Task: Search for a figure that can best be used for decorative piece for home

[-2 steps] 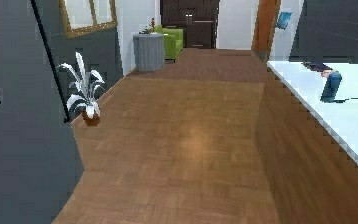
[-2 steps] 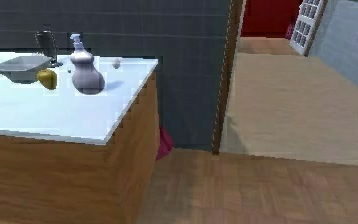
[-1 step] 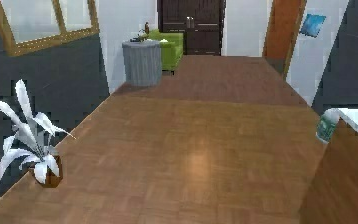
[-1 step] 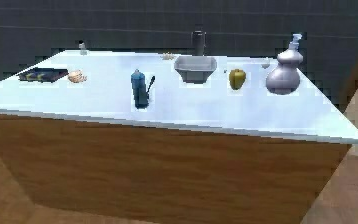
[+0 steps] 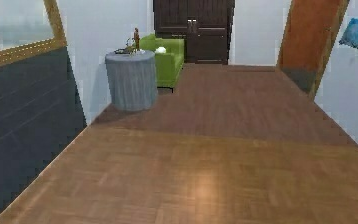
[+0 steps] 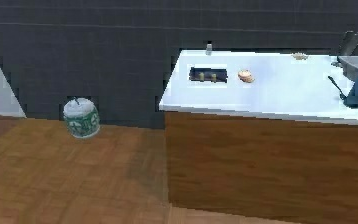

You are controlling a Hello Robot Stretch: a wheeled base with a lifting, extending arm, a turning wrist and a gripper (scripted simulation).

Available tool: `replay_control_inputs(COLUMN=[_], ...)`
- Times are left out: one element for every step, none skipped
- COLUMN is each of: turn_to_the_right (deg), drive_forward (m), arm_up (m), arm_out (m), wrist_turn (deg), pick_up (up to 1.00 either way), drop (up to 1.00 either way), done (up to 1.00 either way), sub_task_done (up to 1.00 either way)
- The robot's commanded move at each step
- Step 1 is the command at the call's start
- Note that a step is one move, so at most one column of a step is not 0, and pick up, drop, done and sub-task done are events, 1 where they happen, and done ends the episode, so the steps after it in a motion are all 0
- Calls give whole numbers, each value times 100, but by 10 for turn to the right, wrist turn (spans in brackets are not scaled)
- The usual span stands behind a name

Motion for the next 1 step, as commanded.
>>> replay_control_inputs(turn_to_the_right=[30], drive_forward=[0], arm_up=[0], arm_out=[0], wrist_turn=[0], pick_up=[0], drop=[0], done=[0], sub_task_done=[0])
